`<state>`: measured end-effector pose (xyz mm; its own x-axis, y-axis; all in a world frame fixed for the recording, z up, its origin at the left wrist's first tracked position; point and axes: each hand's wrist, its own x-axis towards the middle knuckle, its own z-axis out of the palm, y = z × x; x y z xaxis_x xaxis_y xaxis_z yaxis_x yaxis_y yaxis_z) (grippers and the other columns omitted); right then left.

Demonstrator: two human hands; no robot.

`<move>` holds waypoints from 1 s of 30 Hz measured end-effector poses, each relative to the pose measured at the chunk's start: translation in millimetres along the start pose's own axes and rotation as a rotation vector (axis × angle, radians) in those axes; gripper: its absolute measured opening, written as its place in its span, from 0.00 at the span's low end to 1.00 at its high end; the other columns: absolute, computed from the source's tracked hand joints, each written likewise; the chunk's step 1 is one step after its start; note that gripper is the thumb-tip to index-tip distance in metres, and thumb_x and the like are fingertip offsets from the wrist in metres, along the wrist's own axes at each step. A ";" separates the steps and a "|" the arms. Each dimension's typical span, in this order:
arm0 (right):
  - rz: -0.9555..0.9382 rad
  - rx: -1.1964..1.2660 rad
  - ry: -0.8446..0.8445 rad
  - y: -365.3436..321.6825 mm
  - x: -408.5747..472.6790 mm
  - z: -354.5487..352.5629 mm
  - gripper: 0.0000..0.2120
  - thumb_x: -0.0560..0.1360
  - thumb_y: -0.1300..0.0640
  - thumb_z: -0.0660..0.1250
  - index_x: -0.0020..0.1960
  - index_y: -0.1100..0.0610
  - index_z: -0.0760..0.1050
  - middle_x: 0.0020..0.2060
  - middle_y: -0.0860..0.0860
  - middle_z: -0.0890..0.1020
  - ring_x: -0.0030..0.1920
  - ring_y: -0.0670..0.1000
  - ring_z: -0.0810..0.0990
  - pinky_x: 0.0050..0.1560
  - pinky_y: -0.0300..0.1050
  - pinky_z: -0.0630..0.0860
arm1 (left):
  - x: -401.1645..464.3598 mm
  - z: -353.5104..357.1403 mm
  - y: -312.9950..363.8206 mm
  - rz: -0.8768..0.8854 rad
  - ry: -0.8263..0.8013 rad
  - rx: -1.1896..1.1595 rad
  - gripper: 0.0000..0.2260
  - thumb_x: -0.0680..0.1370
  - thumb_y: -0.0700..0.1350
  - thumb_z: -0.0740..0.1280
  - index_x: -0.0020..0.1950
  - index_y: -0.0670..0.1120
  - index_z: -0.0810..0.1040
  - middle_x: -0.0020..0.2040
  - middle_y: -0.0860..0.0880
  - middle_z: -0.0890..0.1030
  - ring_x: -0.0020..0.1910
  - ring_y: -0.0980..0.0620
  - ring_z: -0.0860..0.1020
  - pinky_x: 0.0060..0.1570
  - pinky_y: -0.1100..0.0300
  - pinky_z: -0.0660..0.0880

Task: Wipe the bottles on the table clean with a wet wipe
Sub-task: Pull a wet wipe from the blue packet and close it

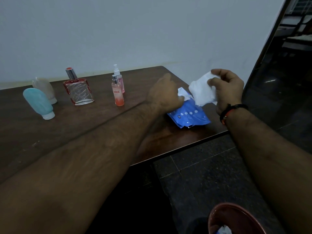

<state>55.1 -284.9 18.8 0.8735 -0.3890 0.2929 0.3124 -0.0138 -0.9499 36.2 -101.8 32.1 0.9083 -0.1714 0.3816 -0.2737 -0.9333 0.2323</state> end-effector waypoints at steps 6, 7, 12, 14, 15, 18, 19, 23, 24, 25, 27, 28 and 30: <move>-0.190 -0.217 0.015 -0.9 -10.6 -3.5 0.16 0.66 0.61 0.67 0.50 0.47 0.81 0.45 0.40 0.82 0.40 0.42 0.78 0.46 0.42 0.80 | 4.2 10.4 3.9 0.017 0.015 0.072 0.17 0.75 0.55 0.68 0.51 0.42 0.81 0.56 0.45 0.71 0.54 0.44 0.76 0.43 0.56 0.66; -0.240 -0.253 0.006 -1.4 -14.6 -1.1 0.16 0.67 0.62 0.67 0.53 0.49 0.80 0.44 0.39 0.81 0.39 0.40 0.77 0.44 0.39 0.78 | 6.1 9.0 2.4 -0.027 0.021 0.038 0.15 0.76 0.54 0.67 0.50 0.41 0.81 0.57 0.44 0.72 0.53 0.44 0.76 0.44 0.56 0.66; -0.415 -0.506 -0.183 6.5 -31.1 21.9 0.17 0.69 0.62 0.67 0.58 0.55 0.71 0.44 0.50 0.83 0.40 0.51 0.78 0.42 0.42 0.74 | 12.3 -2.1 1.3 -0.179 0.060 -0.098 0.15 0.74 0.45 0.67 0.30 0.42 0.70 0.37 0.48 0.71 0.38 0.46 0.73 0.30 0.59 0.62; -0.410 -0.626 -0.282 13.5 -35.6 30.9 0.16 0.70 0.61 0.67 0.56 0.56 0.70 0.44 0.53 0.84 0.41 0.55 0.79 0.41 0.45 0.74 | 11.3 -6.3 2.9 -0.192 0.059 -0.129 0.17 0.73 0.42 0.66 0.26 0.43 0.66 0.29 0.49 0.66 0.30 0.49 0.68 0.26 0.59 0.58; -0.416 -0.672 -0.321 15.7 -37.5 34.1 0.13 0.70 0.61 0.68 0.54 0.56 0.72 0.43 0.53 0.84 0.41 0.56 0.79 0.41 0.46 0.75 | 11.2 -8.0 3.0 -0.196 0.061 -0.145 0.18 0.73 0.41 0.66 0.25 0.44 0.64 0.28 0.49 0.65 0.28 0.51 0.65 0.25 0.59 0.57; -0.468 -0.773 -0.404 19.7 -39.9 39.2 0.06 0.71 0.60 0.68 0.47 0.58 0.81 0.40 0.56 0.84 0.44 0.58 0.79 0.42 0.45 0.74 | 11.7 -10.8 1.7 -0.206 0.075 -0.190 0.20 0.75 0.42 0.66 0.26 0.44 0.62 0.26 0.50 0.63 0.26 0.53 0.62 0.23 0.63 0.56; -0.476 -0.798 -0.430 20.6 -39.8 39.5 0.07 0.71 0.59 0.68 0.46 0.58 0.83 0.40 0.57 0.84 0.45 0.58 0.79 0.43 0.45 0.73 | 13.1 -10.2 0.4 -0.215 0.078 -0.207 0.20 0.75 0.42 0.67 0.26 0.44 0.62 0.27 0.50 0.63 0.26 0.54 0.62 0.23 0.64 0.56; -0.429 -0.918 -0.459 25.8 -38.7 38.7 0.13 0.72 0.52 0.67 0.48 0.58 0.86 0.47 0.60 0.81 0.52 0.61 0.77 0.50 0.46 0.73 | 17.2 -9.3 -1.9 -0.238 0.078 -0.221 0.17 0.74 0.43 0.67 0.28 0.45 0.64 0.29 0.51 0.64 0.28 0.54 0.64 0.25 0.61 0.57; -0.404 -0.932 -0.442 26.1 -39.0 38.8 0.11 0.73 0.53 0.68 0.49 0.59 0.85 0.49 0.61 0.79 0.54 0.61 0.75 0.50 0.46 0.73 | 17.9 -9.3 -1.7 -0.242 0.076 -0.228 0.17 0.73 0.42 0.67 0.28 0.44 0.64 0.29 0.51 0.64 0.27 0.54 0.63 0.25 0.61 0.57; -0.392 -0.942 -0.421 27.1 -39.1 39.2 0.11 0.74 0.53 0.68 0.49 0.59 0.85 0.50 0.61 0.77 0.54 0.61 0.74 0.50 0.47 0.73 | 18.2 -9.3 -1.3 -0.243 0.072 -0.237 0.17 0.72 0.41 0.67 0.27 0.44 0.64 0.27 0.51 0.64 0.26 0.54 0.63 0.24 0.62 0.57; -0.388 -0.994 -0.378 26.8 -41.5 39.3 0.13 0.74 0.50 0.68 0.50 0.57 0.84 0.52 0.59 0.75 0.56 0.60 0.72 0.50 0.48 0.72 | 18.0 -9.5 -0.4 -0.221 0.056 -0.257 0.19 0.72 0.41 0.68 0.26 0.45 0.62 0.25 0.51 0.62 0.24 0.54 0.61 0.23 0.63 0.57; -0.398 -1.049 -0.354 27.1 -42.0 39.1 0.15 0.74 0.46 0.67 0.52 0.55 0.84 0.53 0.58 0.74 0.57 0.60 0.71 0.51 0.48 0.70 | 17.7 -9.5 0.3 -0.210 0.039 -0.263 0.20 0.72 0.42 0.68 0.26 0.45 0.61 0.25 0.51 0.61 0.24 0.53 0.60 0.23 0.63 0.57; -0.428 -1.196 -0.318 26.8 -43.0 37.4 0.19 0.73 0.38 0.65 0.54 0.49 0.82 0.56 0.54 0.72 0.58 0.58 0.67 0.56 0.51 0.67 | 17.4 -9.7 -0.6 -0.201 0.003 -0.270 0.21 0.73 0.43 0.69 0.26 0.45 0.61 0.25 0.50 0.60 0.25 0.53 0.59 0.25 0.61 0.57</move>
<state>39.8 -234.1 -15.1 0.8892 0.0815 0.4503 0.2066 -0.9495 -0.2361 49.1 -101.2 47.3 0.9516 0.0087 0.3072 -0.1640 -0.8309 0.5316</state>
